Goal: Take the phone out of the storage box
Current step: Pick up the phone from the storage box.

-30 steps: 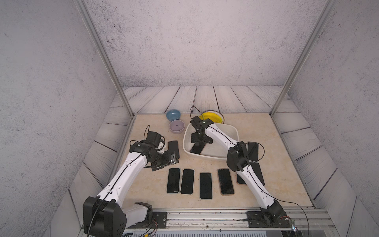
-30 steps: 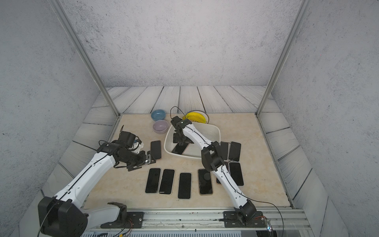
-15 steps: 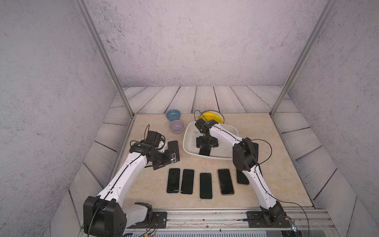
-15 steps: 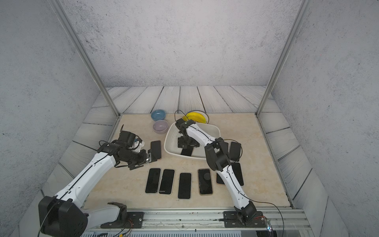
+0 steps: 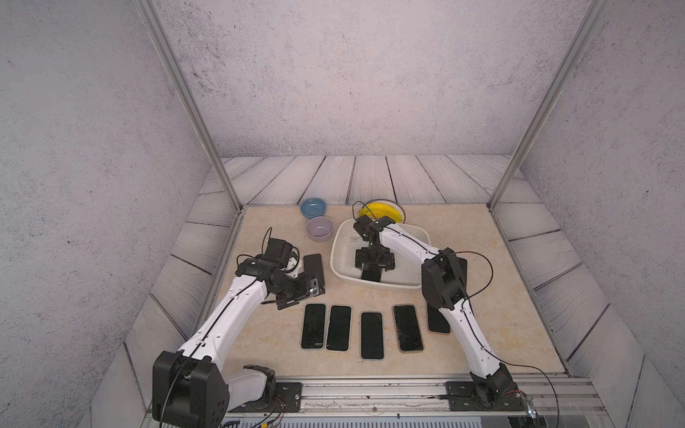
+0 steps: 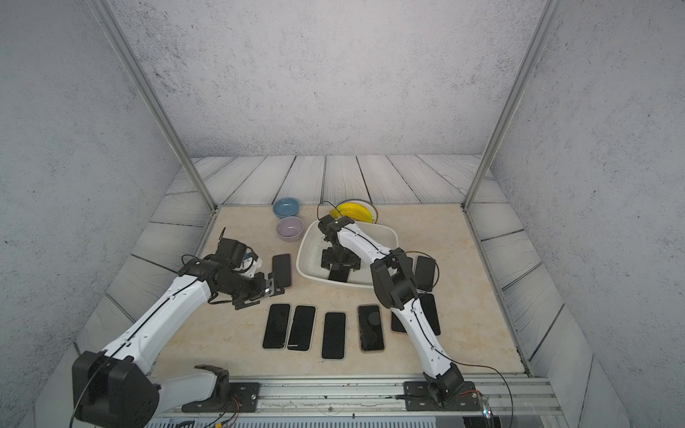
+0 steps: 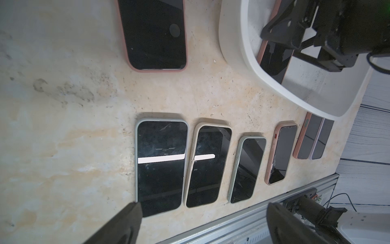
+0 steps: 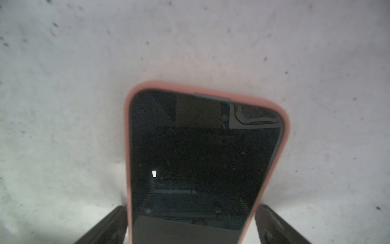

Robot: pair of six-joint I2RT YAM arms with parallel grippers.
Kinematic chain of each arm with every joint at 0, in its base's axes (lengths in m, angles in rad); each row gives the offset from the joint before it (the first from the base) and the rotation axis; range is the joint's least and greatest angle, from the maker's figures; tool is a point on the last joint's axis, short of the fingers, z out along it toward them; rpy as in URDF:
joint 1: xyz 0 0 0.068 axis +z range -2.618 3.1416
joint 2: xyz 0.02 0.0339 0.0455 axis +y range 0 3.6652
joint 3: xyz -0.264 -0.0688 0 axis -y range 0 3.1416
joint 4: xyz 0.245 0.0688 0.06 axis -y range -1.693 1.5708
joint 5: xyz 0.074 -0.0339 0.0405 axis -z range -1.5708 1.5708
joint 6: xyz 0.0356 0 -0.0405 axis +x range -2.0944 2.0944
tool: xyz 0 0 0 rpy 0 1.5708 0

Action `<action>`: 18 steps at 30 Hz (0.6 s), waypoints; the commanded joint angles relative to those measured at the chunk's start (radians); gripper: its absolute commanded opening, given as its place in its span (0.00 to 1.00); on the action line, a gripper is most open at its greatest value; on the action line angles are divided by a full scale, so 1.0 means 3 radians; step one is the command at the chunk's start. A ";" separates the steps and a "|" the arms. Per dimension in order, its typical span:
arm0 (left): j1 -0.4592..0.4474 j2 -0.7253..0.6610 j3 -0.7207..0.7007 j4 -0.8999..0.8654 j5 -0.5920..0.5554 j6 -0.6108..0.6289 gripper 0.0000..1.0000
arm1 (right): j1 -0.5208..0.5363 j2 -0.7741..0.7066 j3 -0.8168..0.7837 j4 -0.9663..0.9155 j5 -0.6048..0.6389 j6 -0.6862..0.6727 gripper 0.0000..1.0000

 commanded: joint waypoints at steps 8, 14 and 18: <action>-0.0010 0.0031 0.0152 -0.0025 -0.0016 0.0054 0.99 | -0.0030 -0.0150 -0.0665 0.0375 0.0007 -0.0390 0.68; -0.0008 0.0095 0.0249 0.0178 0.0246 0.0107 0.99 | -0.0079 -0.0659 -0.0853 0.0547 0.0075 -0.0868 0.68; -0.0003 0.0176 0.0237 0.0533 0.0642 -0.0011 0.98 | -0.0232 -0.1000 -0.1046 0.0705 -0.0098 -0.1047 0.68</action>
